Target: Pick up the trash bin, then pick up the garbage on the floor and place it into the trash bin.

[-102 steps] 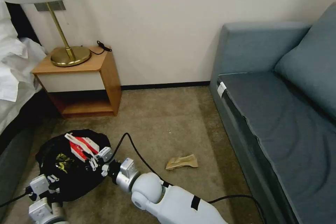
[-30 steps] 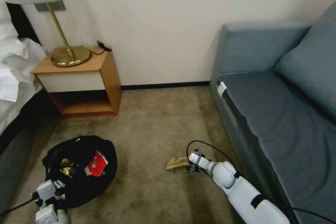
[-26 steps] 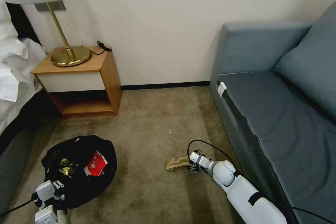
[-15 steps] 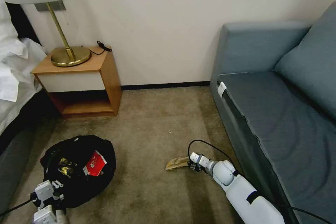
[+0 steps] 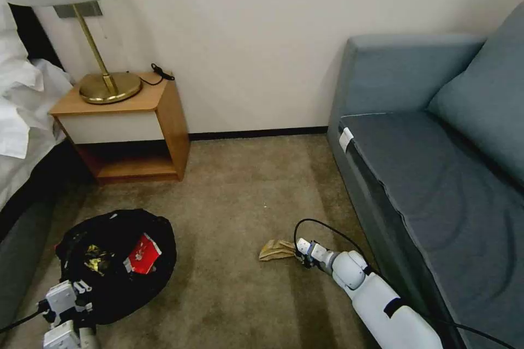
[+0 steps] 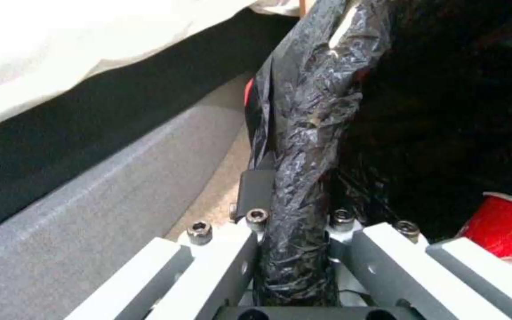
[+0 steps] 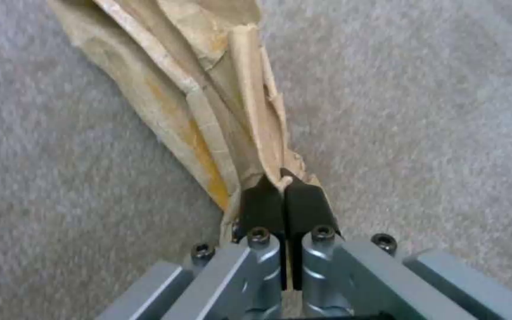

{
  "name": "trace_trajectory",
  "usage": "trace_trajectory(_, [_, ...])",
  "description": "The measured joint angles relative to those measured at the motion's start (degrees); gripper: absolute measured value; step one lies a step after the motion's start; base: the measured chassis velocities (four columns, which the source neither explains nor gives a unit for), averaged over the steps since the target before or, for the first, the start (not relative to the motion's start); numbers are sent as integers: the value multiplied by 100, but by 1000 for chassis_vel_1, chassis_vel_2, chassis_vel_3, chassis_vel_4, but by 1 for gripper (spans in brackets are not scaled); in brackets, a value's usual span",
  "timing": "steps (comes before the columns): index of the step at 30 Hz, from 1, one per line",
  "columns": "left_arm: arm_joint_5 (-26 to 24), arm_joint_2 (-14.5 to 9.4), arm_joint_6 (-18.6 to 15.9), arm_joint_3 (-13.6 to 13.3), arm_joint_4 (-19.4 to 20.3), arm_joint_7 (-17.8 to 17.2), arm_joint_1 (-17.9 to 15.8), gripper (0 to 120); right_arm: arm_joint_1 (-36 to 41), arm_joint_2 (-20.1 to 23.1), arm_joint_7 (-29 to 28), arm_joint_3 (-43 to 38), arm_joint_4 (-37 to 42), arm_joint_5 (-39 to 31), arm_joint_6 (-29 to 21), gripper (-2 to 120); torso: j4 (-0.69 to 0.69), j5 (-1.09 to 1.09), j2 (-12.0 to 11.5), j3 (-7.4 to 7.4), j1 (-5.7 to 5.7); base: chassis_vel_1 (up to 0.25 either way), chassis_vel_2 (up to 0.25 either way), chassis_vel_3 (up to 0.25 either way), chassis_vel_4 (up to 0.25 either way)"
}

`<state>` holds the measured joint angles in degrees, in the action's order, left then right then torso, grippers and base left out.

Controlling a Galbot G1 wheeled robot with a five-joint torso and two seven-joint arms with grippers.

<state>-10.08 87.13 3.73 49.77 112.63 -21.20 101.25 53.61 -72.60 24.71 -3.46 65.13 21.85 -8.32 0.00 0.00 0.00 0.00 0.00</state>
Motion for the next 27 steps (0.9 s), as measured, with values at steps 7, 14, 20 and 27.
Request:
trace_trajectory(7, [34,25,16,-27,29,0,34,3,35,3,-154,48,445,-754,278,0,0,0,0,0,0,0,0,0,0])
trace_trajectory(14, [87,79,41,-76,43,-2,47,3,54,-35,-277,421,1116,-1504,322,0,0,0,0,0,0,0,0,0,0])
trace_trajectory(20, [112,105,68,-95,44,-4,64,3,103,-36,-1194,1424,2346,-3205,167,0,1,0,0,-1,0,0,0,0,0])
trace_trajectory(27, [115,117,72,-107,48,-6,69,3,4,-257,-2375,2513,3341,-4800,-204,0,0,-1,0,0,0,0,0,0,0])
